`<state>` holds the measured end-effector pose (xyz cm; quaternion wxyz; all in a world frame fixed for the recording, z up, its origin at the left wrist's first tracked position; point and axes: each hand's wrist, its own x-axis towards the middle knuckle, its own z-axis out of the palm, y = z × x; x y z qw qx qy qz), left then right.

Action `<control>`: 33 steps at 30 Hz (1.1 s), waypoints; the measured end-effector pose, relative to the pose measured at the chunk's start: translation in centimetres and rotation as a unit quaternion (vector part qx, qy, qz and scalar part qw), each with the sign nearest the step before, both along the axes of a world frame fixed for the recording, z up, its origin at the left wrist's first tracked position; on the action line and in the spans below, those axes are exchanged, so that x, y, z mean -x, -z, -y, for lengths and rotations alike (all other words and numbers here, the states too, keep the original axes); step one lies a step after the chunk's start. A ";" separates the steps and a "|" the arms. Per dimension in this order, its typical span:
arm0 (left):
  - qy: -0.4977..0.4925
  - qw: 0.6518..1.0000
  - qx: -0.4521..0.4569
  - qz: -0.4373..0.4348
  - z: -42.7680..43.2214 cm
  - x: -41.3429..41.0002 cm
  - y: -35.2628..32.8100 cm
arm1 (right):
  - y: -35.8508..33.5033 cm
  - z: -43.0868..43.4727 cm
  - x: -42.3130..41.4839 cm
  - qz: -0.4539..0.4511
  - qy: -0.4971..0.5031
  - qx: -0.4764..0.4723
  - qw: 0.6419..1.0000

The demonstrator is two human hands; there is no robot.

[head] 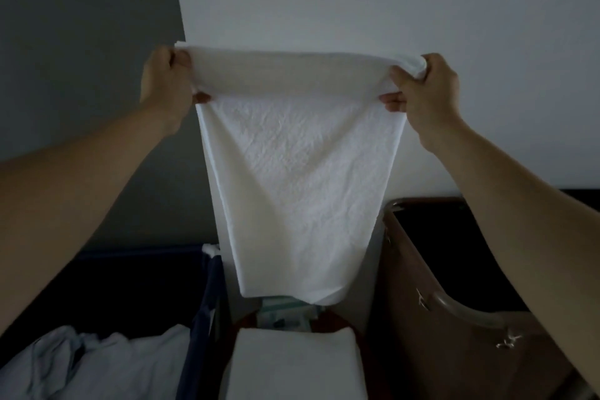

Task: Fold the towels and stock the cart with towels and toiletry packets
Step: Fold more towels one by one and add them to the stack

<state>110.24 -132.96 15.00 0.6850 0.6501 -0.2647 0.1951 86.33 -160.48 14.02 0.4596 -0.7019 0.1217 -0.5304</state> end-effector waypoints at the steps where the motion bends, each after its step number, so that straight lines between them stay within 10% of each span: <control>1: 0.002 1.000 -0.001 -0.005 -1.0 0.7 0.7 | 0.6 -0.6 0.7 -0.008 -0.006 -0.001 1.000; 15: 0.164 0.961 -0.111 -0.194 -20.0 17.4 18.3 | 16.3 -17.5 18.5 -0.198 0.018 -0.035 0.979; 28: 0.259 0.844 -0.316 -0.347 -26.1 21.8 31.3 | 26.0 -18.7 25.4 -0.562 -0.137 -0.061 0.813; 33: 0.257 0.827 -0.321 -0.382 -22.3 17.5 33.5 | 28.7 -14.3 21.7 -0.552 -0.138 -0.100 0.816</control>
